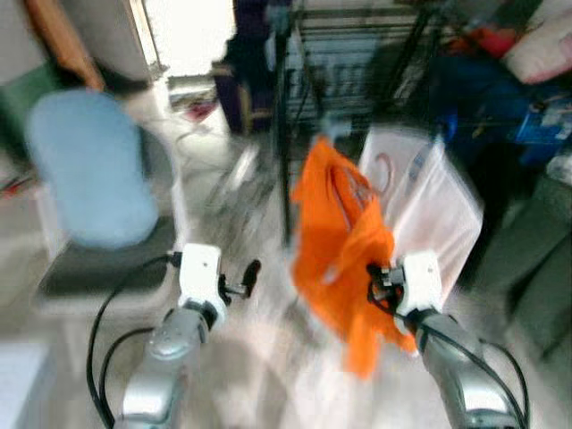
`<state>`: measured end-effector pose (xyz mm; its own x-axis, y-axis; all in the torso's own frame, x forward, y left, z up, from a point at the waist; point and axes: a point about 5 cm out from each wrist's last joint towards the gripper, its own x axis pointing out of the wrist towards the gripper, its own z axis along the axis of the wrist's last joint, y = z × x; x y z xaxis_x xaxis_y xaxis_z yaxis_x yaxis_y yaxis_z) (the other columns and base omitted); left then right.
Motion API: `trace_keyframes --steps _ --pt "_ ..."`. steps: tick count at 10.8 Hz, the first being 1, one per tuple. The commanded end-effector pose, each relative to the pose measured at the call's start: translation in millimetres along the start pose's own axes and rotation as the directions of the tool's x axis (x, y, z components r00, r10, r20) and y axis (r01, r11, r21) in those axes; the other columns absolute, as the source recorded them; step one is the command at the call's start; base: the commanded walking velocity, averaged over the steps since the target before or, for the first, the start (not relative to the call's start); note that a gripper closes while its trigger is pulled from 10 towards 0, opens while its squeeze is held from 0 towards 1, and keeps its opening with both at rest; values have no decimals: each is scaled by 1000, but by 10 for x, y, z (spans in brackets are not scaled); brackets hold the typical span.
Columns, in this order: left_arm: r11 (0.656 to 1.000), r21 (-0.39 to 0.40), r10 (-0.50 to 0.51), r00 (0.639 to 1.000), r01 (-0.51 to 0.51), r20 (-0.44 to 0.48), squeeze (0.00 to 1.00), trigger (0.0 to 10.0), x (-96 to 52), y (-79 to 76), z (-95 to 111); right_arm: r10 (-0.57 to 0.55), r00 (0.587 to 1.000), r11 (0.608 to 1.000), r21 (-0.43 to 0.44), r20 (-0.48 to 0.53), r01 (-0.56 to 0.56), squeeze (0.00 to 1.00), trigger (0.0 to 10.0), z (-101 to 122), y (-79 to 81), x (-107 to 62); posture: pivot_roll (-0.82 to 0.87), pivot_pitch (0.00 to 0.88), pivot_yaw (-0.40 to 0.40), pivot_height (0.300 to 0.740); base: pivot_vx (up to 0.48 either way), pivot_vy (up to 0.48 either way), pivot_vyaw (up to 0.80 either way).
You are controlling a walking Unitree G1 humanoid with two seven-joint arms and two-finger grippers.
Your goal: Hang hanger
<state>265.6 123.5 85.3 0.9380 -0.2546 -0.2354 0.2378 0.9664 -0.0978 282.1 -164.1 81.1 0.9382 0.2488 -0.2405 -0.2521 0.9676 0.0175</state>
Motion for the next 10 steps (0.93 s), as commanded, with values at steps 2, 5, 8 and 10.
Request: trace_keyframes --steps 2,5,8,10 --pt "1000 20 2 1000 -2 20 0 10000 17 -26 57 -34 996 998 -58 79 39 0 10000 174 -22 51 -26 0 34 740 -337 0 0" --pt "1000 21 10 1000 -11 24 0 10000 9 -19 50 -49 994 997 -51 103 54 0 10000 254 -31 121 -23 0 34 740 -281 0 0" --pt "999 -31 39 991 -36 129 0 10000 -10 34 180 -8 998 1000 -21 65 9 0 10000 193 28 146 -16 0 33 740 0 0 0" --pt "999 -41 40 990 -34 134 0 10000 21 15 197 13 998 1000 -22 68 -12 0 10000 194 101 179 -12 0 31 740 0 -287 0"
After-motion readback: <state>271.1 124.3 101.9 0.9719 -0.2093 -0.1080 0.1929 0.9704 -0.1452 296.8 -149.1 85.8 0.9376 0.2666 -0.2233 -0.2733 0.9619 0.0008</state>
